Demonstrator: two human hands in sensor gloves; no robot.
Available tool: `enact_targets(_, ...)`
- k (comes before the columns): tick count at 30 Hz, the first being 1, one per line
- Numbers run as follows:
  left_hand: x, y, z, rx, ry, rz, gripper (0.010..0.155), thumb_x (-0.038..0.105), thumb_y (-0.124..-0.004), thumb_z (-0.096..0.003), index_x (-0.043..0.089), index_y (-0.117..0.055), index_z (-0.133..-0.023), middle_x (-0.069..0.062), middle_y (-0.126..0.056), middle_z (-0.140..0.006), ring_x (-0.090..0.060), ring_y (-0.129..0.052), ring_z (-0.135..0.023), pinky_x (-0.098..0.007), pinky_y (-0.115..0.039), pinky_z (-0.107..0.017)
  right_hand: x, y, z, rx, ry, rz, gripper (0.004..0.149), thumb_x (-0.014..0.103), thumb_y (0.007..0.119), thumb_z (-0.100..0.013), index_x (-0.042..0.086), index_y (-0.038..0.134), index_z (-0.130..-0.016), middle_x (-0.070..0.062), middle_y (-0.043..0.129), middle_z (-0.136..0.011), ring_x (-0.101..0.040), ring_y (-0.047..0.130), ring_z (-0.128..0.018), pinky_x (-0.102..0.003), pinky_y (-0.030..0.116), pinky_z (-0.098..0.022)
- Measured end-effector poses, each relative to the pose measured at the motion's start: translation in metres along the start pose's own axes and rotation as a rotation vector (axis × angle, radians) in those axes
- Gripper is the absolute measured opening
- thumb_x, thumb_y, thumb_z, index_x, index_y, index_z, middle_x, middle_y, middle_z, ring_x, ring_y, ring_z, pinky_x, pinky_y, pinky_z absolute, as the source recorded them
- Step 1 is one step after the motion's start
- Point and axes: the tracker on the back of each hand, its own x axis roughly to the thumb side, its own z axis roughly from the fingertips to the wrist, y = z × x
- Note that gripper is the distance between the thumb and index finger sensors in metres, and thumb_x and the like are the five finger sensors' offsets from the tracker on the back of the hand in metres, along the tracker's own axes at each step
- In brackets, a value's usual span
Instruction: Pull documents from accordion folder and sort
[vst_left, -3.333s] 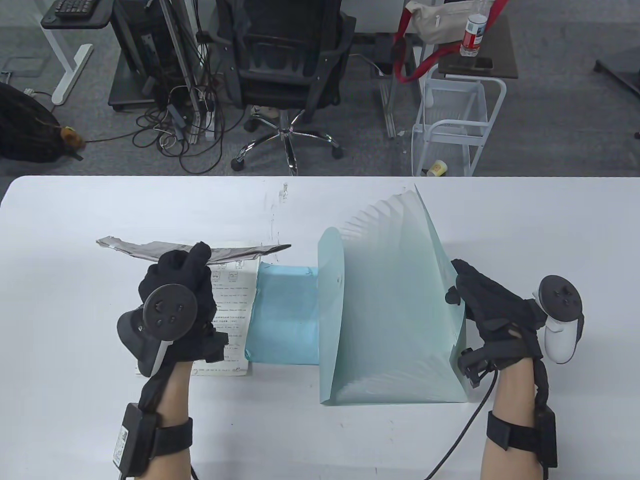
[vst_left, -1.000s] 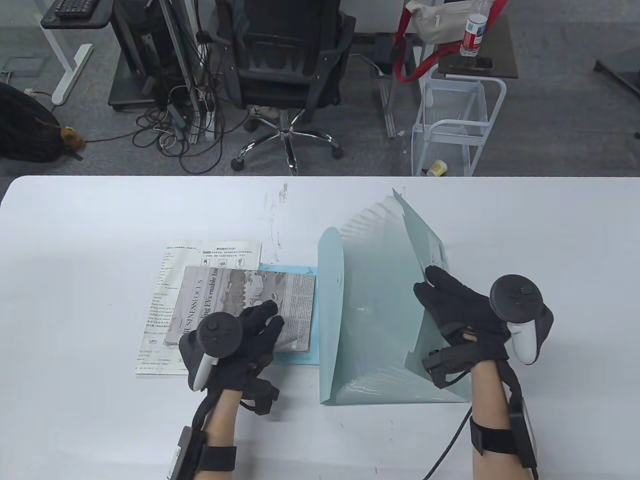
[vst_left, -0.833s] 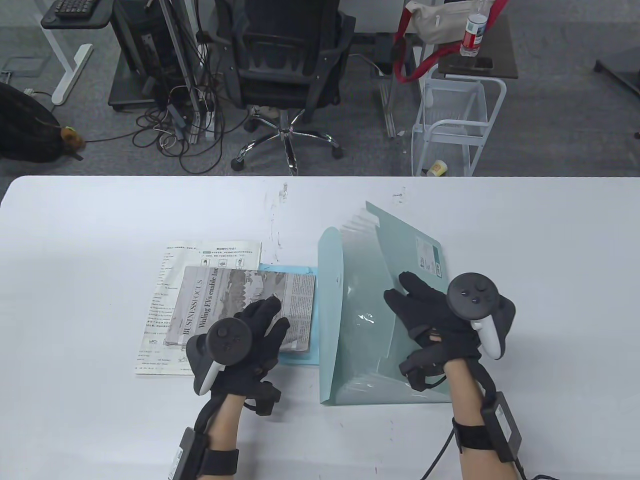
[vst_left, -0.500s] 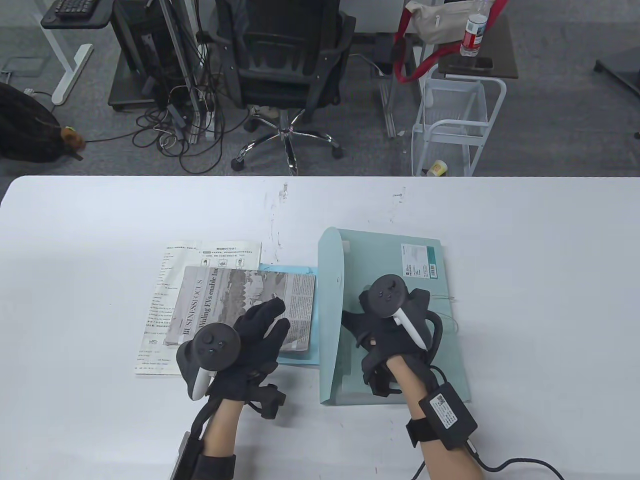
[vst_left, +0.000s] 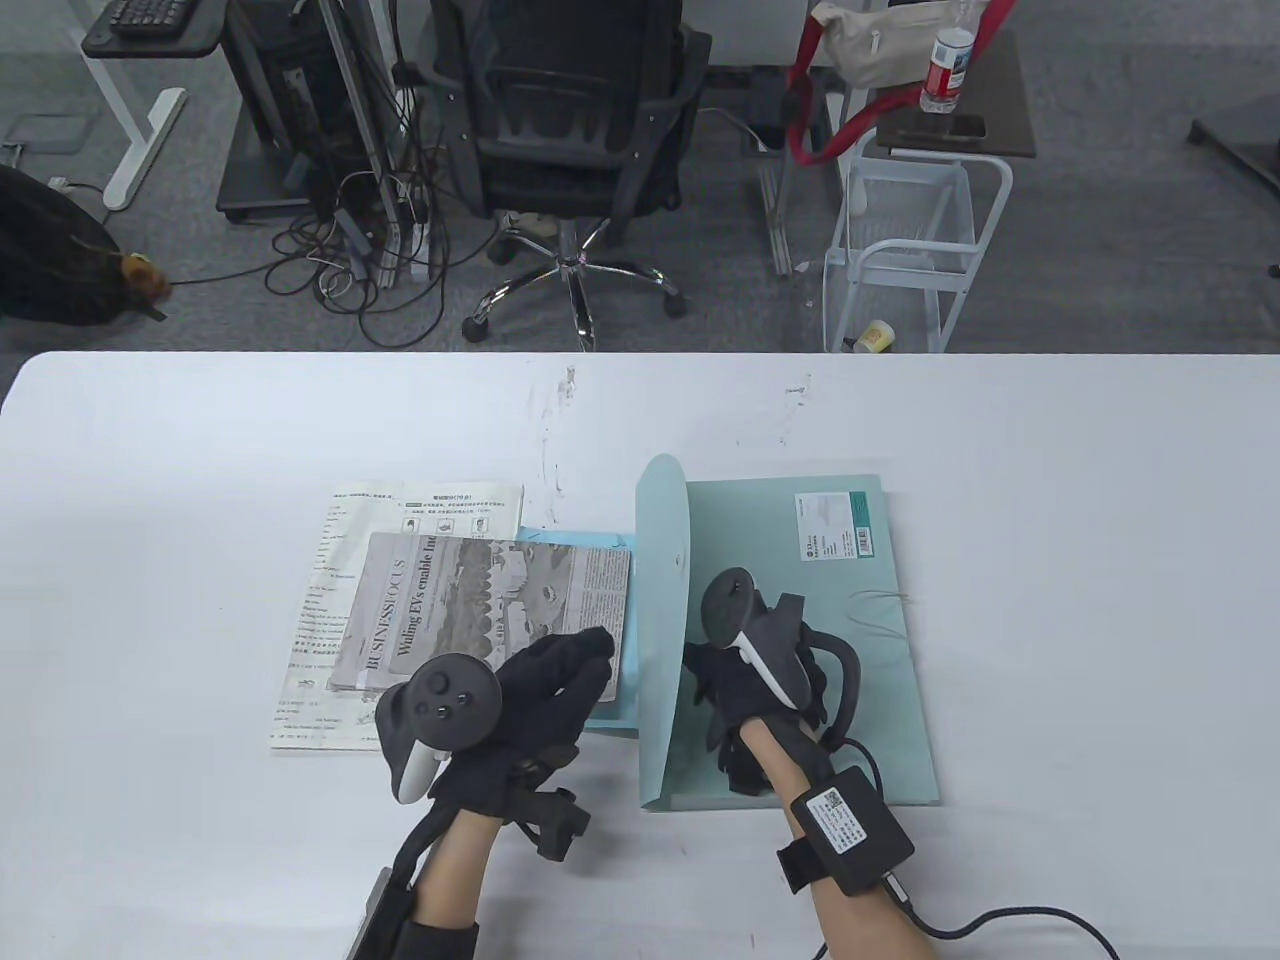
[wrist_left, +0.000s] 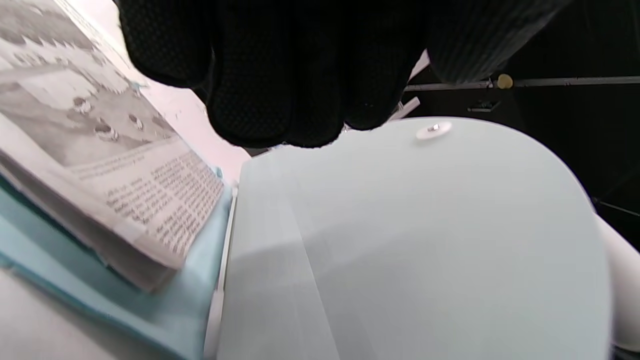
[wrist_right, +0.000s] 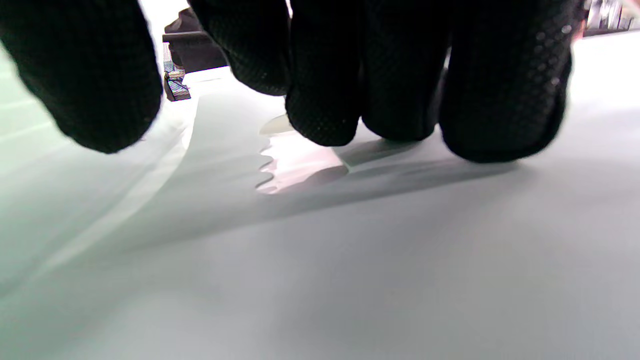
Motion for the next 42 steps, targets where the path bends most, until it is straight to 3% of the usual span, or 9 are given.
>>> enact_targets(4,0.006,-0.015,0.0,-0.051,0.091,-0.065,0.051,0.053,-0.071,-0.0523,0.025,-0.085,-0.093,-0.009,-0.089,-0.095,-0.037,-0.086,-0.085,-0.06,-0.059,-0.07,-0.018,-0.009,-0.006,0.087,0.001,-0.15,0.077,0.058,0.089,-0.035,0.022,0.065,-0.099,-0.011,0.079,-0.088,-0.04,0.087,-0.074,-0.053,0.087,-0.04)
enact_targets(9,0.016,-0.042,-0.005,-0.229,0.104,-0.164,0.059,0.056,-0.065,-0.0528,0.033,-0.067,-0.107,-0.016,-0.064,-0.111,-0.043,-0.061,-0.099,-0.06,-0.044,-0.073,-0.048,-0.018,-0.012,0.206,-0.016,-0.36,0.074,0.048,0.09,-0.038,0.02,0.063,-0.1,-0.01,0.077,-0.091,-0.034,0.084,-0.078,-0.052,0.086,-0.042)
enact_targets(13,0.017,-0.062,-0.008,-0.324,0.141,-0.244,0.062,0.058,-0.065,-0.0519,0.036,-0.06,-0.109,-0.016,-0.067,-0.11,-0.044,-0.063,-0.098,-0.06,-0.046,-0.073,-0.076,-0.023,-0.017,0.277,-0.011,-0.568,0.065,0.038,0.088,-0.041,0.02,0.064,-0.099,-0.01,0.079,-0.089,-0.034,0.087,-0.076,-0.05,0.087,-0.042)
enact_targets(17,0.016,-0.078,-0.01,-0.404,0.154,-0.38,0.061,0.058,-0.064,-0.0523,0.04,-0.055,-0.11,-0.013,-0.051,-0.112,-0.042,-0.053,-0.101,-0.058,-0.042,-0.075,-0.101,-0.037,-0.018,0.303,-0.003,-0.695,0.058,0.026,0.087,-0.043,0.018,0.068,-0.097,-0.013,0.082,-0.086,-0.036,0.091,-0.072,-0.049,0.087,-0.043)
enact_targets(23,0.014,-0.086,-0.011,-0.411,0.149,-0.468,0.064,0.058,-0.071,-0.0498,0.045,-0.051,-0.109,-0.02,-0.032,-0.118,-0.044,-0.043,-0.103,-0.059,-0.038,-0.075,-0.13,-0.068,-0.01,0.099,0.035,-0.552,0.048,0.02,0.087,-0.042,0.024,0.08,-0.09,-0.014,0.088,-0.08,-0.034,0.101,-0.06,-0.043,0.092,-0.034)
enact_targets(27,0.012,-0.09,-0.014,-0.445,0.164,-0.494,0.067,0.06,-0.073,-0.048,0.048,-0.047,-0.109,-0.02,-0.046,-0.117,-0.045,-0.044,-0.104,-0.061,-0.035,-0.075,-0.139,-0.087,0.0,-0.012,0.046,-0.506,0.046,0.021,0.087,-0.042,0.026,0.083,-0.088,-0.015,0.087,-0.081,-0.032,0.105,-0.045,-0.039,0.09,-0.018)
enact_targets(34,0.013,-0.092,-0.014,-0.432,0.162,-0.523,0.067,0.058,-0.074,-0.0474,0.049,-0.049,-0.108,-0.013,-0.044,-0.119,-0.041,-0.042,-0.106,-0.059,-0.035,-0.076,-0.146,-0.1,0.004,-0.165,0.039,-0.255,0.045,0.025,0.091,-0.04,0.023,0.087,-0.085,-0.011,0.086,-0.079,-0.025,0.1,-0.025,-0.029,0.082,-0.002)
enact_targets(37,0.014,-0.092,-0.014,-0.424,0.159,-0.531,0.066,0.058,-0.075,-0.0469,0.049,-0.051,-0.108,-0.012,-0.045,-0.119,-0.041,-0.043,-0.106,-0.059,-0.035,-0.076,-0.145,-0.093,0.002,-0.143,0.047,-0.142,0.051,0.034,0.094,-0.037,0.022,0.084,-0.085,-0.011,0.08,-0.085,-0.023,0.098,-0.027,-0.027,0.08,-0.002)
enact_targets(42,0.015,-0.096,-0.013,-0.395,0.138,-0.563,0.064,0.057,-0.072,-0.0478,0.049,-0.051,-0.108,-0.013,-0.045,-0.119,-0.04,-0.042,-0.107,-0.058,-0.036,-0.076,-0.134,-0.073,-0.006,-0.107,0.071,0.019,0.082,0.054,0.095,-0.029,0.019,0.067,-0.098,-0.013,0.063,-0.096,-0.022,0.095,-0.032,-0.026,0.08,-0.004)
